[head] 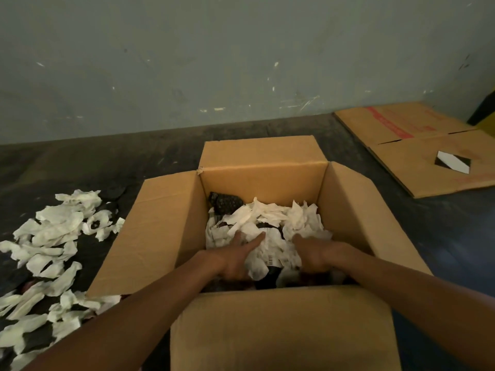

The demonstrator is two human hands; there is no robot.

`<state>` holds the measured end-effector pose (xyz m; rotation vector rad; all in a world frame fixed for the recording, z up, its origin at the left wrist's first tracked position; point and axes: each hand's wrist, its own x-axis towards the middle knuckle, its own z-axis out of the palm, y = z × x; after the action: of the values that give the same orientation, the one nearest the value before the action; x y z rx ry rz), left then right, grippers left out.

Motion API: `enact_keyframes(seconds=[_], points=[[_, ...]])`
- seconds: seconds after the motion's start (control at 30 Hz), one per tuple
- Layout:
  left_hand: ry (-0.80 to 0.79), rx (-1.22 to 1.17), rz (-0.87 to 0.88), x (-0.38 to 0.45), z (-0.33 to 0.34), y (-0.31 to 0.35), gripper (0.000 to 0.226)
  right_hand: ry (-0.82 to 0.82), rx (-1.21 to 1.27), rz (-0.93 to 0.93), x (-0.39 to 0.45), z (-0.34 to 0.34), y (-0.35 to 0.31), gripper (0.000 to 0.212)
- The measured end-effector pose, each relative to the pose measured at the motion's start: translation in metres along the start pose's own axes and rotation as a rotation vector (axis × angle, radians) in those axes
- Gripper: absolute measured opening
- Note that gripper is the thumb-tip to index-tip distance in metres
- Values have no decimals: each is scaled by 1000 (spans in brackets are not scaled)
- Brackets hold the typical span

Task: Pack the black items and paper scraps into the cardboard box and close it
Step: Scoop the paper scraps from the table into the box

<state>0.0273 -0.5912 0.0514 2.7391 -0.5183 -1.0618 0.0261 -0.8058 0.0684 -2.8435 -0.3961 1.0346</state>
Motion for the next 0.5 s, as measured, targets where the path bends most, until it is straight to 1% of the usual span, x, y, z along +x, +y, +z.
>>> enact_keyframes(seconds=[0.07,0.1,0.13,0.17,0.2,0.23,0.27,0.3,0.33,0.37,0.4,0.43,0.47,0.5], points=[[60,1,23,-3,-6,2,112,45,326,-17,-2,-17,-4,85],[73,18,24,-6,-8,2,115,39,497,-39,-6,-26,-7,85],[82,48,14,-9,-12,1,120,41,636,-54,-10,-34,-9,79],[94,86,-7,-13,-15,0,123,58,723,-55,-12,-42,-9,65],[112,118,-32,-17,-19,0,121,82,739,-50,-16,-48,-8,48],[129,133,-53,-20,-21,-1,112,67,690,-35,-18,-51,-6,31],[141,139,-52,-23,-23,-2,95,-14,548,-27,-21,-52,-5,19],[133,132,-24,-25,-24,-2,74,-149,336,-33,-22,-48,-3,16],[84,99,14,-24,-22,-2,53,-299,126,-49,-22,-43,-5,22],[-4,53,37,-22,-20,-1,36,-409,-39,-75,-20,-33,-9,29],[-109,19,54,-20,-16,1,25,-469,-108,-103,-19,-24,-15,34],[-193,17,68,-18,-12,4,27,-483,-68,-120,-17,-16,-21,37],[-245,33,81,-15,-8,6,36,-487,21,-148,-14,-11,-26,39],[-263,48,92,-12,-6,7,43,-485,115,-189,-11,-9,-29,41]])
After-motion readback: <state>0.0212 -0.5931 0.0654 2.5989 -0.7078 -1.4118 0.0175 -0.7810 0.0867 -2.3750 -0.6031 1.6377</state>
